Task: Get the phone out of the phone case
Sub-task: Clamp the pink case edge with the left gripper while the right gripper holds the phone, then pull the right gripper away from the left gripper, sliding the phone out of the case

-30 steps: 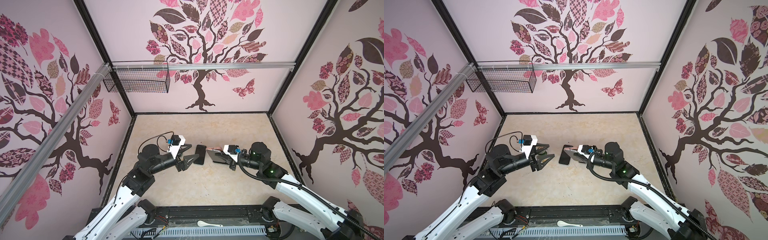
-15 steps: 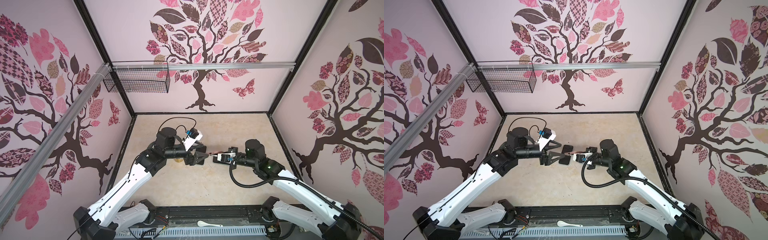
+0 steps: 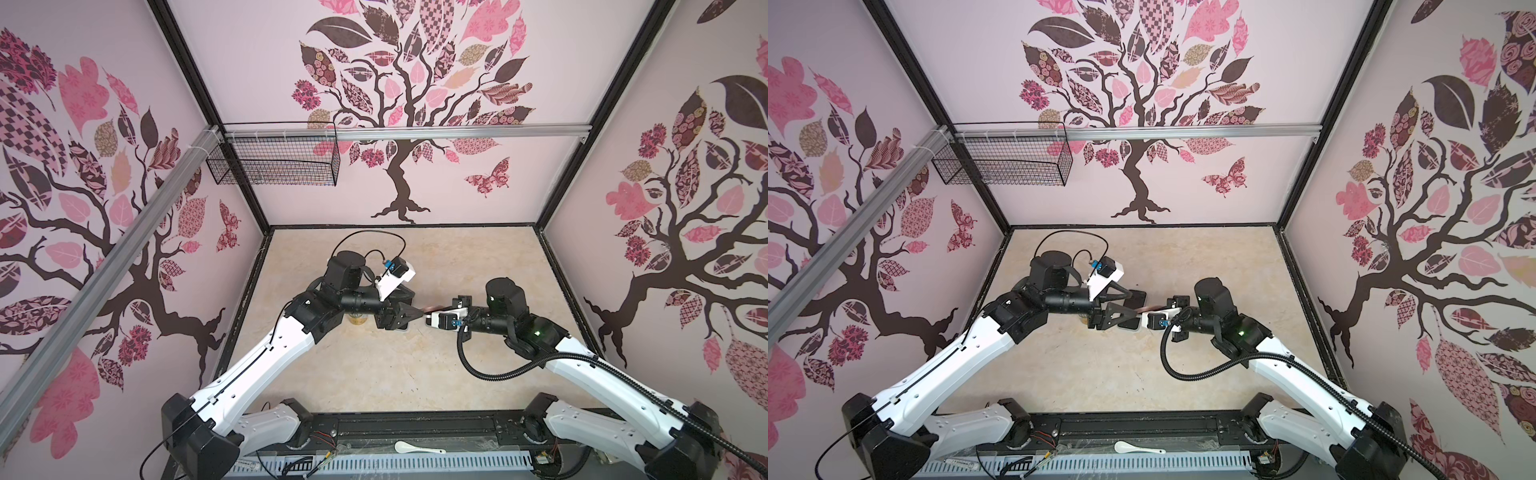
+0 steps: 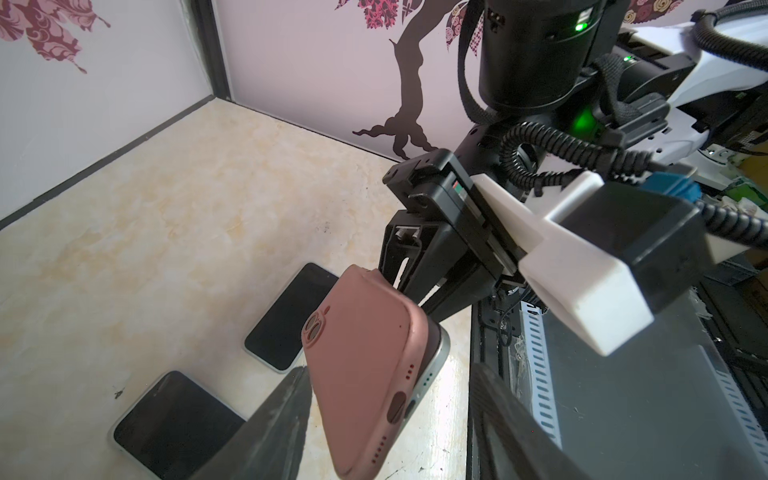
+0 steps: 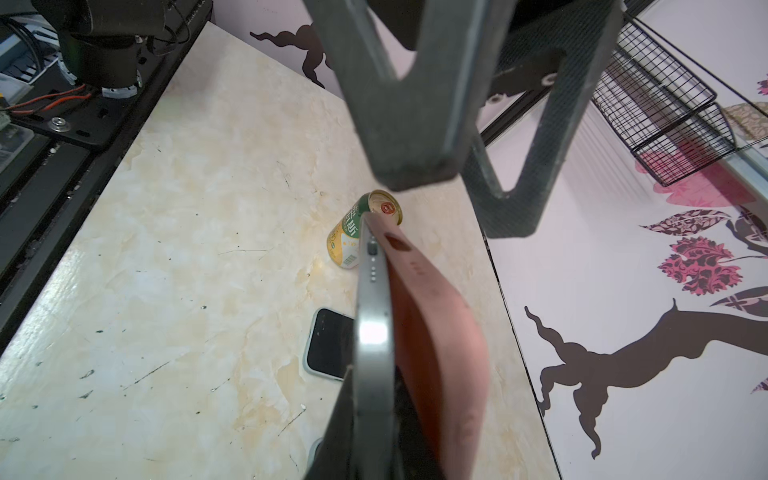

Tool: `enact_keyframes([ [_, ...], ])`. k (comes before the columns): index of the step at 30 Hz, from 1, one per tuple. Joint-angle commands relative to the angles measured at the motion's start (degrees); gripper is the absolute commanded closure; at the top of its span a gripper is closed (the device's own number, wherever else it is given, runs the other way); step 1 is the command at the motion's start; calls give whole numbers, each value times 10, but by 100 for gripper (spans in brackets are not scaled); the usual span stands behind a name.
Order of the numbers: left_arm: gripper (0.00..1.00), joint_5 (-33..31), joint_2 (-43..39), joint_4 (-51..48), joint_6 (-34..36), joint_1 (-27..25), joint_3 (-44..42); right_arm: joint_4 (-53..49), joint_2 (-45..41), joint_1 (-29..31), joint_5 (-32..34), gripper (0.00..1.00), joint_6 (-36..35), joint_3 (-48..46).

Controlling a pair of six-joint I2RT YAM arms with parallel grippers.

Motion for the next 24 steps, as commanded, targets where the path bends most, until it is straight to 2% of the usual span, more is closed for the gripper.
enact_keyframes([
  [1, 37, -14, 4, -15, 19, -17, 24, 18, 1, 5, -8, 100, 3, 26],
  [15, 44, -41, 40, -36, 30, -31, 44, 26, 7, 8, -14, 100, 8, 28],
  [24, 51, -103, 39, -36, 30, -34, 37, 22, 8, 17, -11, 100, 1, 28],
])
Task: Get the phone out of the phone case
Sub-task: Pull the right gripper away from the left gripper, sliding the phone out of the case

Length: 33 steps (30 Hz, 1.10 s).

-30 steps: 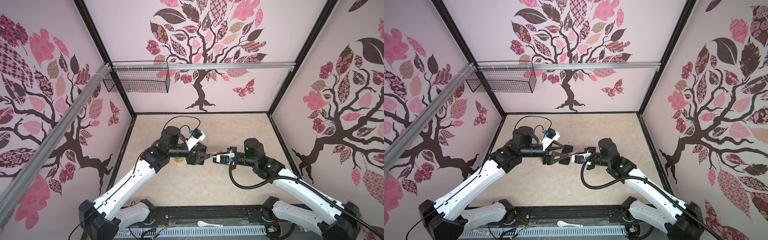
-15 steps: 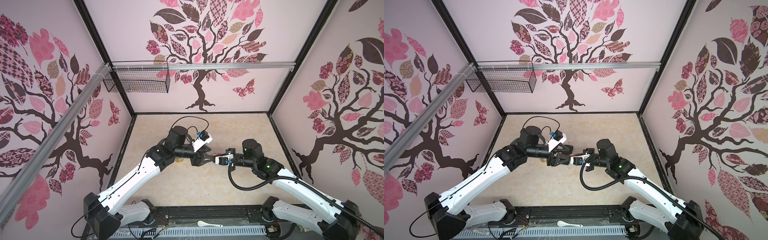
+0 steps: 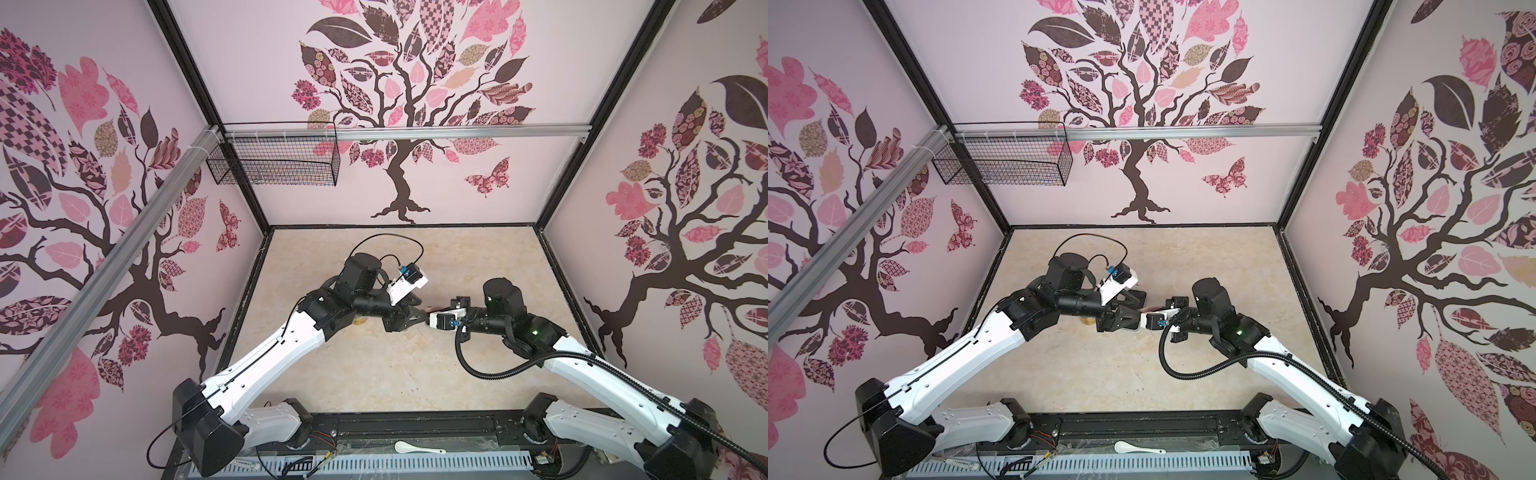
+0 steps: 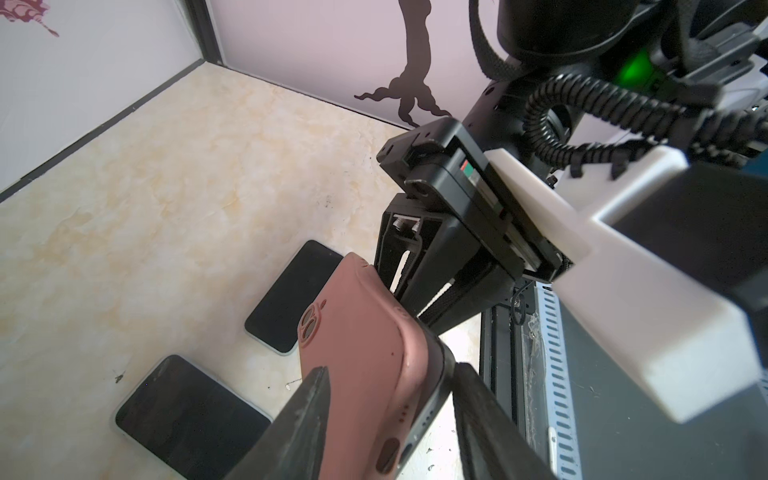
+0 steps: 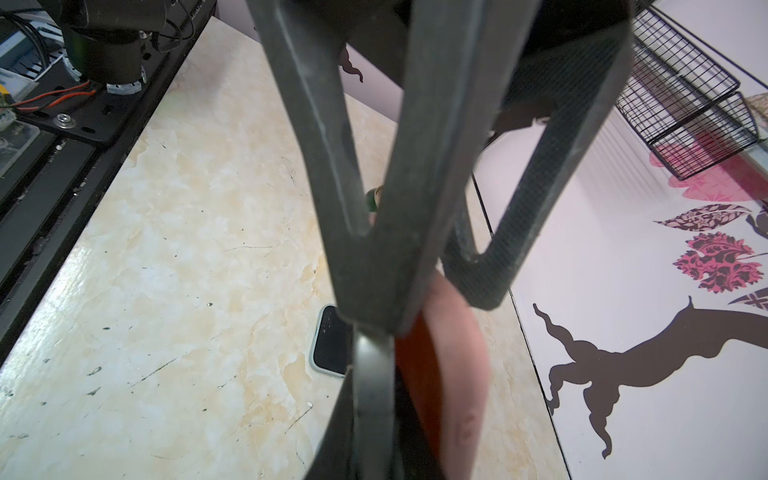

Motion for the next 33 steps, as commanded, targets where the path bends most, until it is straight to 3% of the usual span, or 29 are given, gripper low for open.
enact_keyframes([
  [1, 50, -39, 0, 5, 0, 1, 13, 24, -1, 13, -17, 100, -1, 27],
  [16, 52, -49, 10, -10, 11, -2, 7, 40, -5, 29, -22, 100, 17, 23],
  [24, 55, -117, 5, -49, 61, -8, -5, 59, -21, 30, -22, 100, 38, 14],
  [33, 85, -89, 13, -54, 69, -8, 9, 46, -16, 29, -28, 100, 32, 16],
])
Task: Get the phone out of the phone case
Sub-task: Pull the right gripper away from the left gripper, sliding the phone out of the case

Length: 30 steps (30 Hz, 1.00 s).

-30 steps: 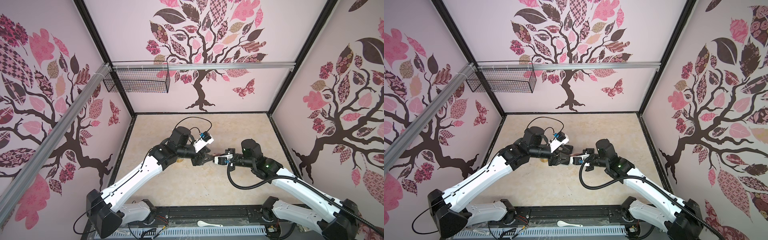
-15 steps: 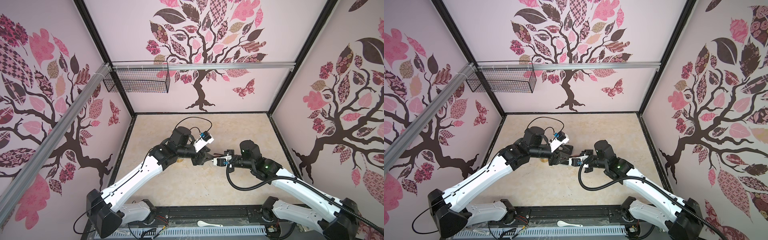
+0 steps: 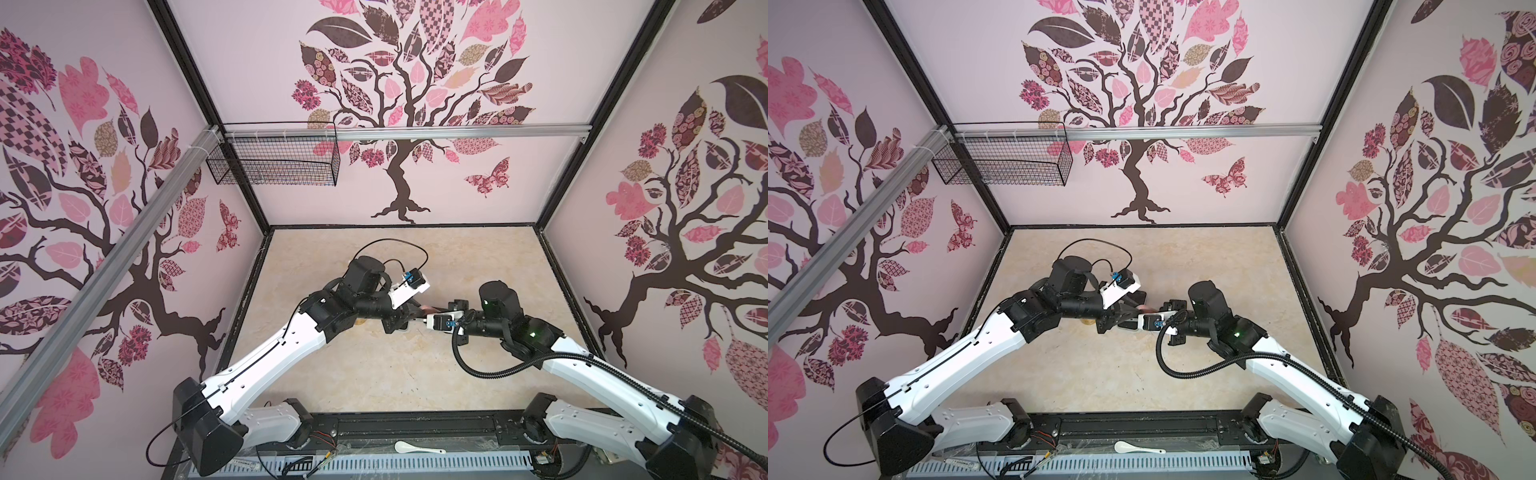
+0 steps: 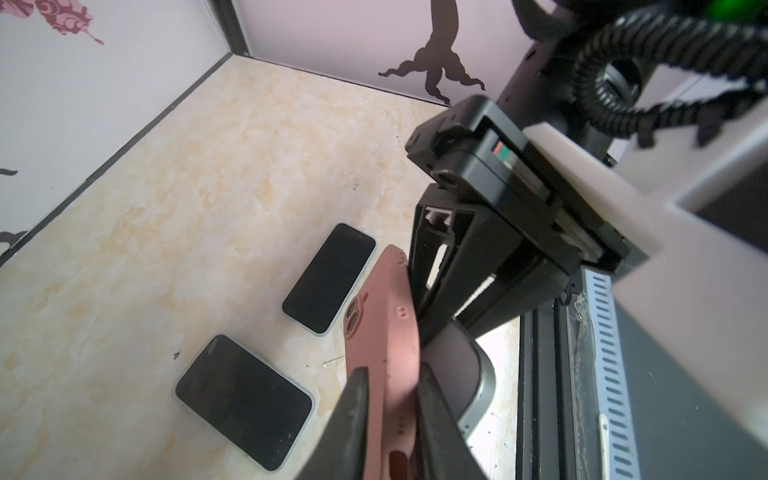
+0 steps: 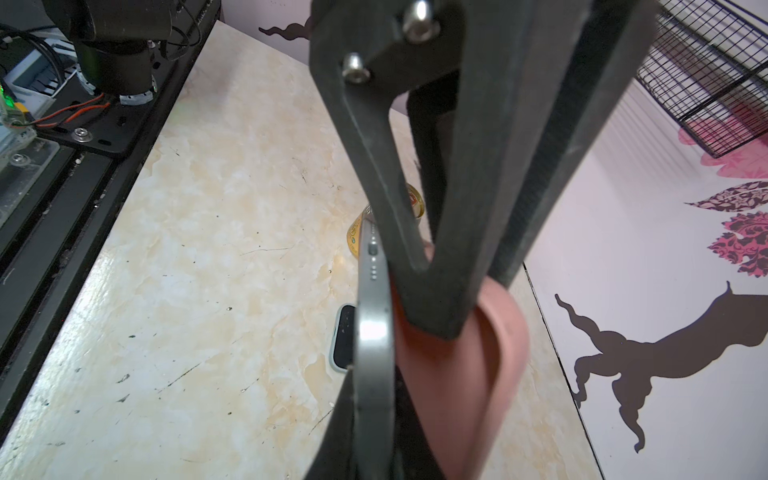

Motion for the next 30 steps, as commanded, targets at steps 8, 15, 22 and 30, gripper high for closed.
enact_keyframes([
  [8, 100, -43, 7, -8, -9, 7, 6, 17, -17, 21, -40, 100, -24, 14],
  [15, 100, -132, -8, 16, -47, 17, -15, 48, -56, 40, -26, 100, -10, -25],
  [22, 100, -122, -19, 30, -88, 73, -33, 22, -85, 42, -47, 100, -25, -36],
  [30, 100, -103, 2, 40, -103, 80, -32, 18, -84, 57, -44, 100, -34, -37],
])
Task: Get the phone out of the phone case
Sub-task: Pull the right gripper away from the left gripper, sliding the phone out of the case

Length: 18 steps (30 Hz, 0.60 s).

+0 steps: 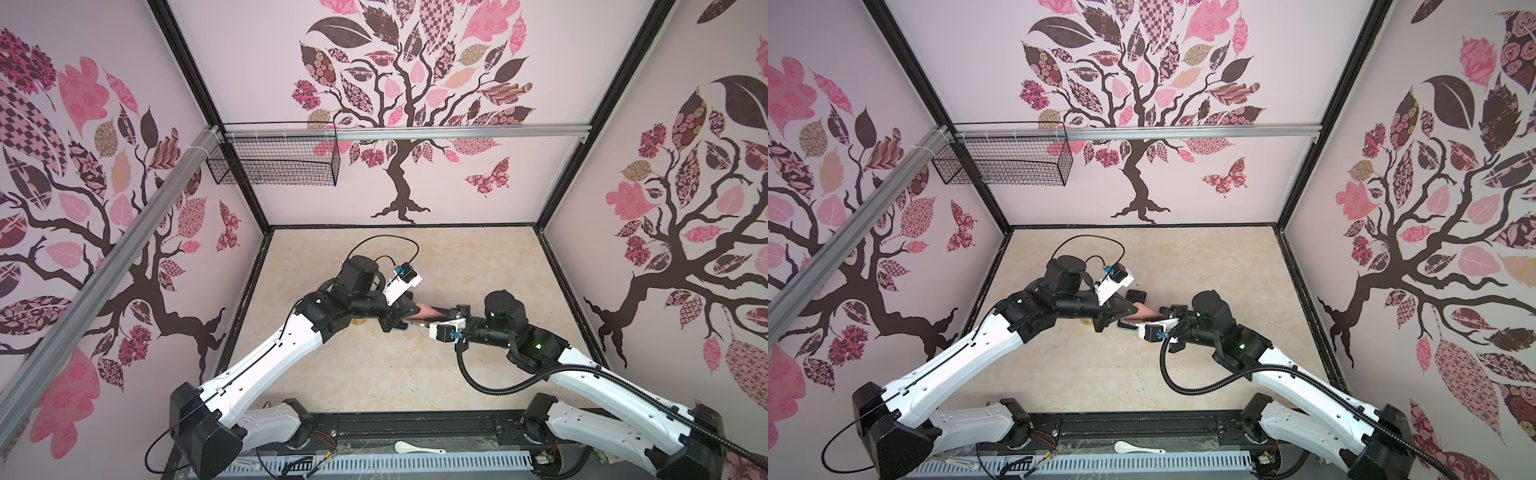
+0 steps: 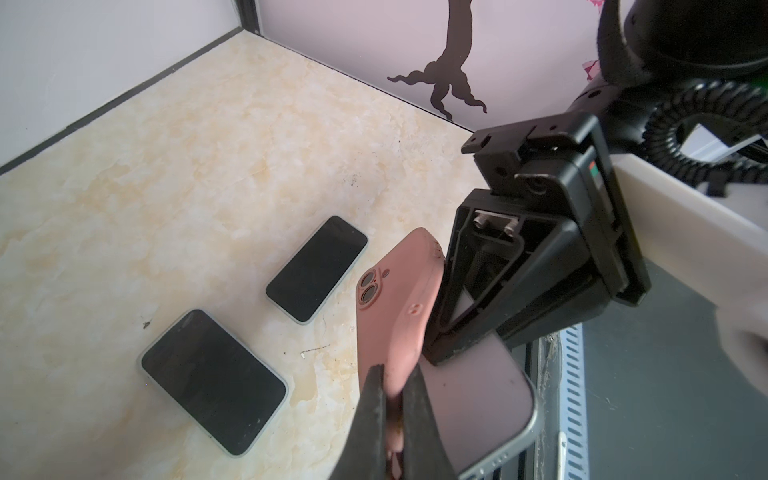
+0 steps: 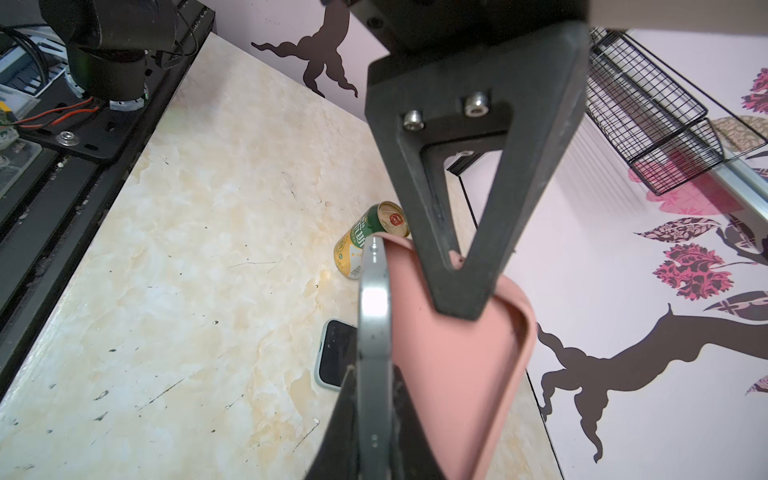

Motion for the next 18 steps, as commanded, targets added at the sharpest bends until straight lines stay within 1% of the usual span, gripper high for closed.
enact_keyframes([
  [1, 100, -123, 14, 29, -16, 50, -14, -29, -32, 23, -77, 100, -30, 5],
  [7, 100, -144, 26, 20, -29, 62, -1, -54, -32, 29, -62, 100, -49, 1],
  [11, 100, -149, 21, 24, -45, 74, -6, -36, -47, 29, -51, 100, -37, -14],
  [14, 100, -144, 15, 36, -50, 75, -16, 1, -58, 29, -48, 100, 3, -27],
  [18, 100, -152, 8, 40, -57, 76, -26, 64, -72, 29, -72, 100, 71, -39],
])
